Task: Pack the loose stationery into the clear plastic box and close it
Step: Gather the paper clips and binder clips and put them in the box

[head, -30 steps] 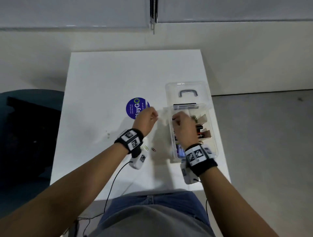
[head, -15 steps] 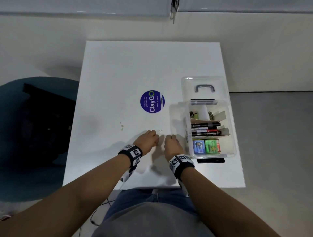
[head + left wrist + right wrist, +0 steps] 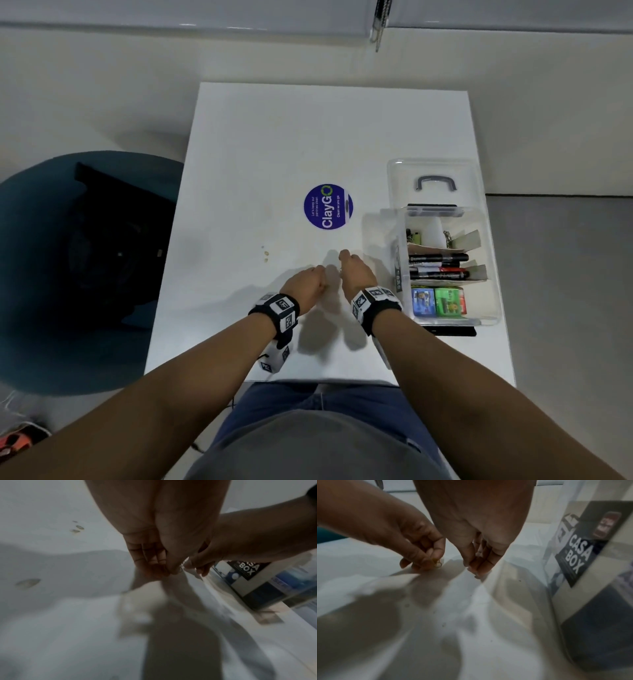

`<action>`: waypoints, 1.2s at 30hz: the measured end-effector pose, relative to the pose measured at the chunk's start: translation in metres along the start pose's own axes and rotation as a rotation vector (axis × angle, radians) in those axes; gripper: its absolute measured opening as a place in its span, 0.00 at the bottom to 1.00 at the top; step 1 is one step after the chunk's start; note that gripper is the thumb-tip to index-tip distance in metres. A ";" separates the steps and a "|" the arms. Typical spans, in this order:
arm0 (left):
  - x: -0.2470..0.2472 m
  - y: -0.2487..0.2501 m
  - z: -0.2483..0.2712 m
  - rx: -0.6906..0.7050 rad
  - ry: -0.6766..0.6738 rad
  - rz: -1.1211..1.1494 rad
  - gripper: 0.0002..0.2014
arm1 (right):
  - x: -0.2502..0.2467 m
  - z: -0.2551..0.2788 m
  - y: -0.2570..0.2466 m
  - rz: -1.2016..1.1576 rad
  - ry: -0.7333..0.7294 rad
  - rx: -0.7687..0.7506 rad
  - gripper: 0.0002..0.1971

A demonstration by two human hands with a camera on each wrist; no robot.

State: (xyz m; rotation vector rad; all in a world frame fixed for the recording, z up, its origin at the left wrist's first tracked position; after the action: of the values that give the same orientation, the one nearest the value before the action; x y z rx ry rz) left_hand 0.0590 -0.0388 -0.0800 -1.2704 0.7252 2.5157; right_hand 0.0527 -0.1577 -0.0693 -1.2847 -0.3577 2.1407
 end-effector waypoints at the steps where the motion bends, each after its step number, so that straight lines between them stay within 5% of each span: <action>1: -0.003 -0.002 0.001 -0.015 0.012 0.019 0.04 | 0.001 -0.001 0.000 0.037 -0.007 -0.008 0.20; 8: -0.022 -0.015 0.002 -0.104 0.089 0.124 0.02 | 0.003 -0.005 0.001 0.158 -0.048 0.052 0.19; 13: -0.043 -0.007 0.004 -0.140 0.204 0.277 0.02 | 0.003 0.002 -0.002 0.036 -0.110 0.129 0.15; 18: -0.106 0.040 0.000 -0.107 0.427 0.486 0.04 | -0.063 0.023 -0.004 -0.263 0.178 0.061 0.08; 22: -0.149 0.110 -0.021 0.032 0.468 0.559 0.05 | -0.154 0.050 0.033 -0.466 0.440 -0.008 0.05; 27: -0.153 0.202 -0.058 0.139 0.422 0.488 0.06 | -0.233 0.056 0.118 -0.560 0.645 0.071 0.04; 29: -0.143 0.227 -0.075 0.134 0.378 0.453 0.03 | -0.241 0.047 0.137 -0.536 0.612 0.118 0.05; 33: -0.118 0.250 -0.103 0.098 0.264 0.168 0.13 | -0.241 0.031 0.153 -0.354 0.439 0.137 0.10; 36: -0.115 0.244 -0.111 0.050 0.336 -0.011 0.17 | -0.255 0.029 0.175 -0.328 0.456 0.166 0.10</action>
State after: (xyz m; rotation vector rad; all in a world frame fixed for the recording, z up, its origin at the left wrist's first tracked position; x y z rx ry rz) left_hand 0.1032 -0.3030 0.0353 -1.6959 0.8400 2.2832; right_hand 0.0512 -0.4506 0.0337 -1.4538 -0.1776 1.5205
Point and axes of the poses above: each hand's wrist, its own z-axis away from the middle knuckle, its own x-axis out of the palm, y = z × x, the point moved 6 cm from there along -z, towards the middle knuckle, and after that the axes turned 13 degrees about -z, right-handed, at the moved point
